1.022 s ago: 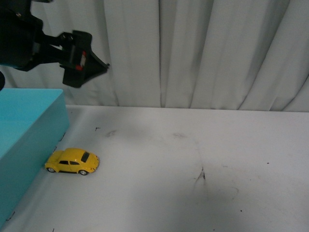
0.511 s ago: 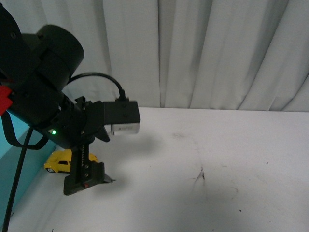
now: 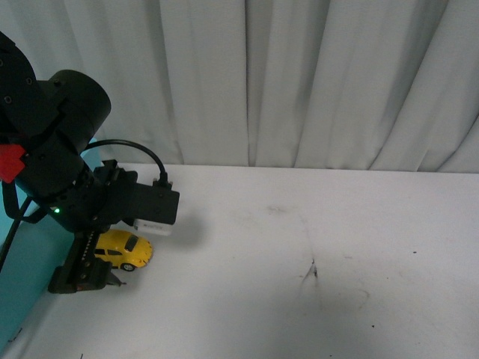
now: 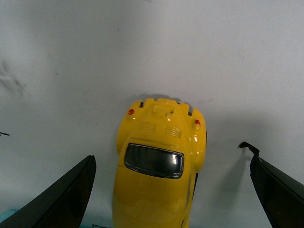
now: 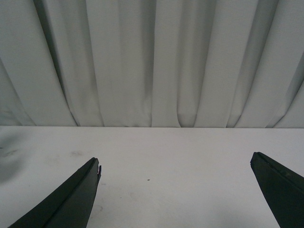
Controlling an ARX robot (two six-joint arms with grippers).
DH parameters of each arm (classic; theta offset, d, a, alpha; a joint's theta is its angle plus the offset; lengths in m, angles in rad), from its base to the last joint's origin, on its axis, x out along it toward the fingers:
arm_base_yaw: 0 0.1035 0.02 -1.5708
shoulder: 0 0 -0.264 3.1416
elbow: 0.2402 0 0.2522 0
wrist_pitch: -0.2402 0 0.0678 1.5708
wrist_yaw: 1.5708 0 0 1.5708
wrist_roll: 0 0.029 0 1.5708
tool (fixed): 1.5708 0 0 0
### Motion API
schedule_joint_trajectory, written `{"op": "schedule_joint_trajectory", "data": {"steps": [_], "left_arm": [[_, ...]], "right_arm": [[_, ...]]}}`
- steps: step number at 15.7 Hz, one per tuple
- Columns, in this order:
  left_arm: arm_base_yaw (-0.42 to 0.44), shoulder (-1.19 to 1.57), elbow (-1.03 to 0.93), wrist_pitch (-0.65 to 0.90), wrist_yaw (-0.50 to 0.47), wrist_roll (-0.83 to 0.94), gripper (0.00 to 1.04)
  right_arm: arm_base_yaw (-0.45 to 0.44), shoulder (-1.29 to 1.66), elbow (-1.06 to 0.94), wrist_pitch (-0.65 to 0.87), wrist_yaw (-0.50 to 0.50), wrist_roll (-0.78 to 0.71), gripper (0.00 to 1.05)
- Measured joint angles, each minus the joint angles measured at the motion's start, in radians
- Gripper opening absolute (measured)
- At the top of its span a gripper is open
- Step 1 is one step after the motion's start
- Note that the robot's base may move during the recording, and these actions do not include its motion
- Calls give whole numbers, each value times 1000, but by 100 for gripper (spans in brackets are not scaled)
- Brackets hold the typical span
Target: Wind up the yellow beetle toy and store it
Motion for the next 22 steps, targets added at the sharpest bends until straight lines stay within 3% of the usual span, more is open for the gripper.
{"op": "schedule_joint_trajectory", "data": {"steps": [3,7,8,11,17,19,22], "left_arm": [[14,7,6,16,-40,75,96],[16,26,15,9,-71,107,53],[17,26,23,-1,-72,107,47],[10,22,35,-40,-52,92,41],[-16,-95,79,-198,162,-84,41],[22,-209,123,-235,230,-145,41],[60,-266,129,-239,245,-168,41]], "right_arm": [[0,0,0,0,0,0,98],[0,0,0,0,-1,0,98],[0,0,0,0,0,0,98],[0,0,0,0,0,0,98],[0,0,0,0,0,0,98],[0,0,0,0,0,0,98],[0,0,0,0,0,0,98]]}}
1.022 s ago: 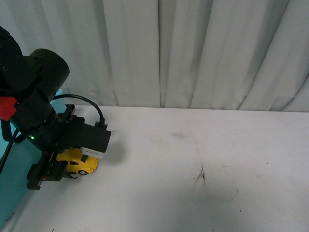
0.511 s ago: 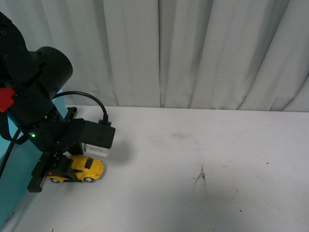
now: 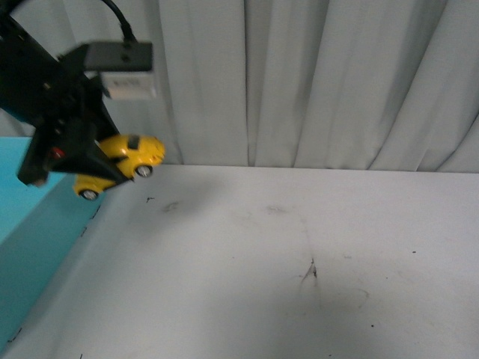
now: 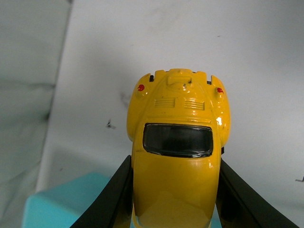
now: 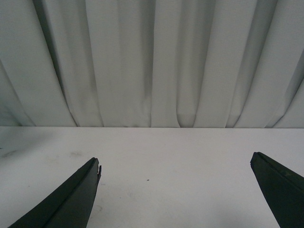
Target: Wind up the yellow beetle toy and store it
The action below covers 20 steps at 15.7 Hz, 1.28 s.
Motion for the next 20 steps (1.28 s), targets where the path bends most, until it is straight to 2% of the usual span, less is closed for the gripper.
{"op": "schedule_joint_trajectory", "data": {"steps": [5,7,8,9,10,12,16,20], "left_arm": [[82,-51,15,31,9,-54,41],[172,-80,21,56,-12,-126,41],[232,-90,12,76,-57,-154,41],[359,-90,-77,154,-166,-241,41],[391,-47,-163,265,-225,-356,41],[380,84,-235,386,-306,-469,41],[345,130,-235,366,-306,-517,41],[348,130,-235,352,-296,-538,69]], "right_arm": [[0,0,0,0,0,0,98],[0,0,0,0,0,0,98],[0,0,0,0,0,0,98],[0,0,0,0,0,0,98],[0,0,0,0,0,0,98],[0,0,0,0,0,0,98],[0,0,0,0,0,0,98],[0,0,0,0,0,0,98]]}}
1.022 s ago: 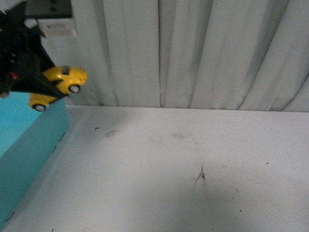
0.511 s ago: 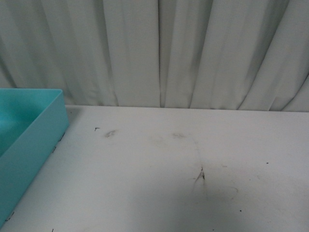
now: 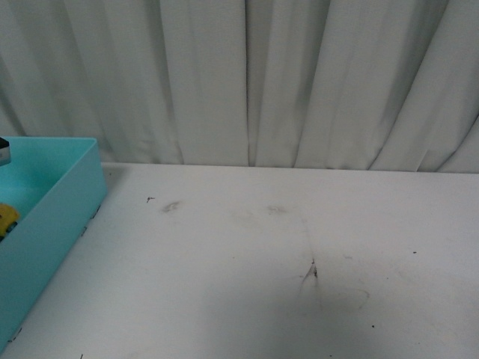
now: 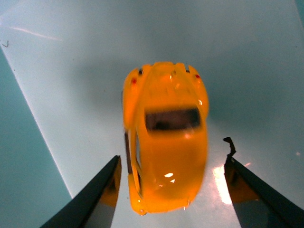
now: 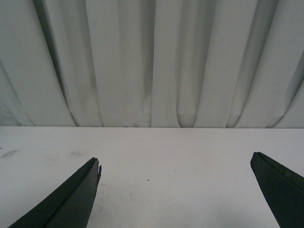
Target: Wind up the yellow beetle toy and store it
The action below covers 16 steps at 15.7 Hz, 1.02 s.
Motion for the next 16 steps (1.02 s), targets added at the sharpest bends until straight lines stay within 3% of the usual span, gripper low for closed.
{"op": "schedule_joint_trajectory", "data": {"steps": [4,15,16], "left_arm": [[14,-9,2,-12,31,-30,100],[68,-371,-22,31,245,-219,98],[67,-403,-50,111,265,-241,97]], "right_arm": [[0,0,0,0,0,0,98],[0,0,0,0,0,0,98],[0,0,0,0,0,0,98]]}}
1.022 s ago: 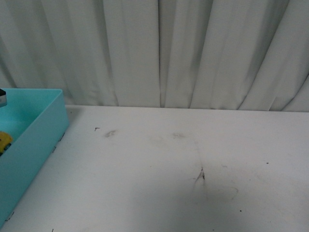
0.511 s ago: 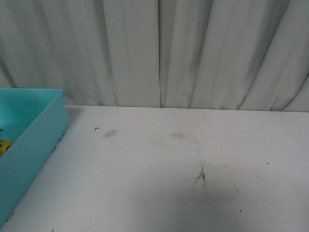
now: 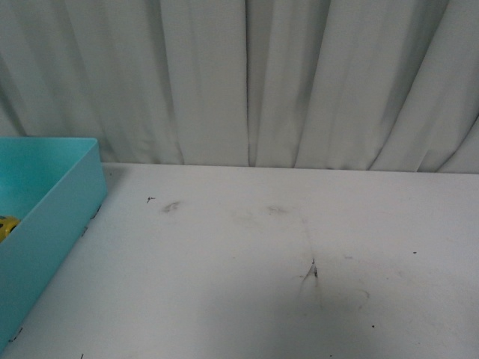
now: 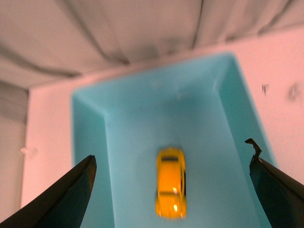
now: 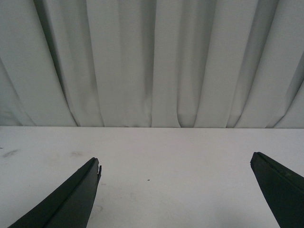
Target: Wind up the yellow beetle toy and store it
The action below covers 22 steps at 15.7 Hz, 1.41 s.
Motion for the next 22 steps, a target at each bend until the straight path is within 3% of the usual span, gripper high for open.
{"op": "schedule_joint_trajectory", "data": {"steps": [1,3,5,7,9,13,16,22], "left_arm": [[-25,-113,-198,424,3,-147,83],[-108,-305,-496,801,-39,-362,59],[-142,-397,-623,945,-72,-424,41],[-162,-450,-724,969,-105,-448,25],[-196,-516,-847,981,-142,-469,2],[-246,-680,-987,973,-195,-468,2],[-345,-821,-1062,916,-270,-468,2],[-337,-1006,-1128,793,-284,-468,2]], "right_arm": [[0,0,0,1,1,0,98],[0,0,0,0,0,0,98],[0,0,0,0,0,0,98],[0,0,0,0,0,0,98],[0,0,0,0,0,0,98],[0,0,0,0,0,0,98],[0,0,0,0,0,0,98],[0,0,0,0,0,0,98]]}}
